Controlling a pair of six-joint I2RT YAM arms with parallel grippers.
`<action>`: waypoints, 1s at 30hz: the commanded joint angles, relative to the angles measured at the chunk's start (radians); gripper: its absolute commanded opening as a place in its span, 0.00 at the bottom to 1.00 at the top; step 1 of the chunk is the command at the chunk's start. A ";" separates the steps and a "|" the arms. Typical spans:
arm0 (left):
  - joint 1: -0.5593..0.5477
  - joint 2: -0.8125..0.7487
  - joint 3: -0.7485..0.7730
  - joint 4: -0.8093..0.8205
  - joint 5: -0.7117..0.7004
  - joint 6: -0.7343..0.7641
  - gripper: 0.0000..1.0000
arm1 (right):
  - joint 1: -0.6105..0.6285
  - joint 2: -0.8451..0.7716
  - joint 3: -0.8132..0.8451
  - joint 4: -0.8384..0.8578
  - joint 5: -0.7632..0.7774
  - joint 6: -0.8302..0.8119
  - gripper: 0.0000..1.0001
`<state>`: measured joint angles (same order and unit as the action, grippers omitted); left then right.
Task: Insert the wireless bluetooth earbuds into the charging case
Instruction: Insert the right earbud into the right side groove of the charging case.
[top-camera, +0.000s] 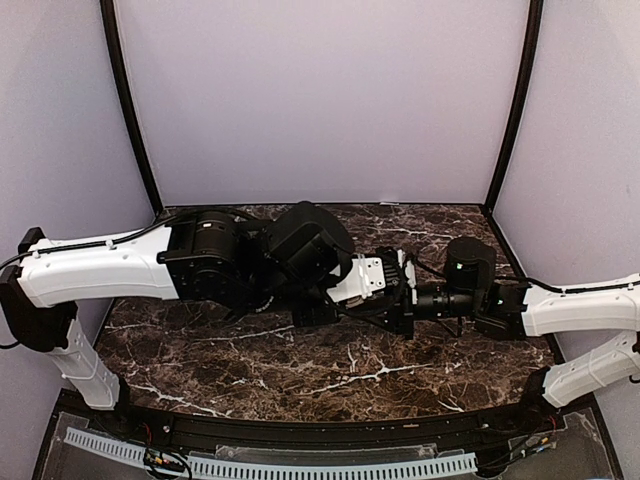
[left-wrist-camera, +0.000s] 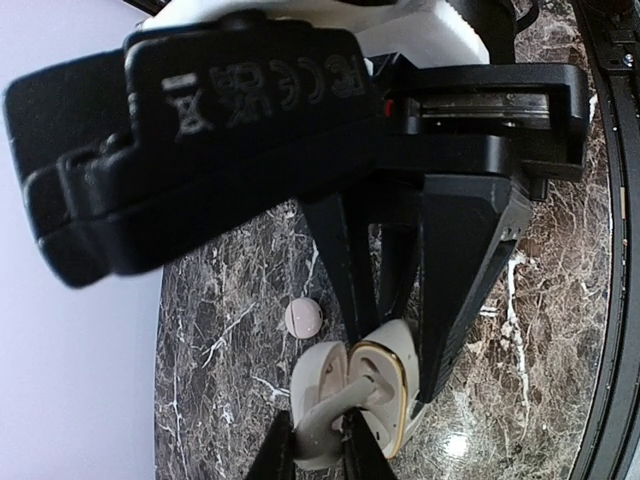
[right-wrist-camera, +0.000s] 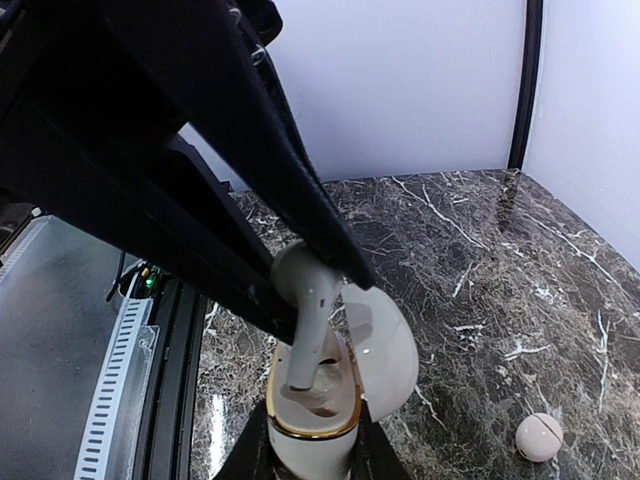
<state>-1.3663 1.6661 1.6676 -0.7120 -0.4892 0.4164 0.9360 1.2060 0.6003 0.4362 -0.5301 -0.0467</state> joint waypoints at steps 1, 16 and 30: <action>-0.004 0.012 0.037 -0.041 -0.037 -0.004 0.06 | 0.009 -0.012 0.031 0.021 0.009 0.018 0.00; -0.008 0.054 0.080 -0.073 -0.065 -0.009 0.06 | 0.009 -0.002 0.040 0.037 0.001 0.073 0.00; -0.013 0.072 0.126 -0.127 0.012 -0.015 0.05 | 0.009 -0.015 0.034 0.044 0.012 0.063 0.00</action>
<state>-1.3712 1.7267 1.7523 -0.7780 -0.5003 0.4145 0.9363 1.2064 0.6094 0.4229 -0.5209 0.0128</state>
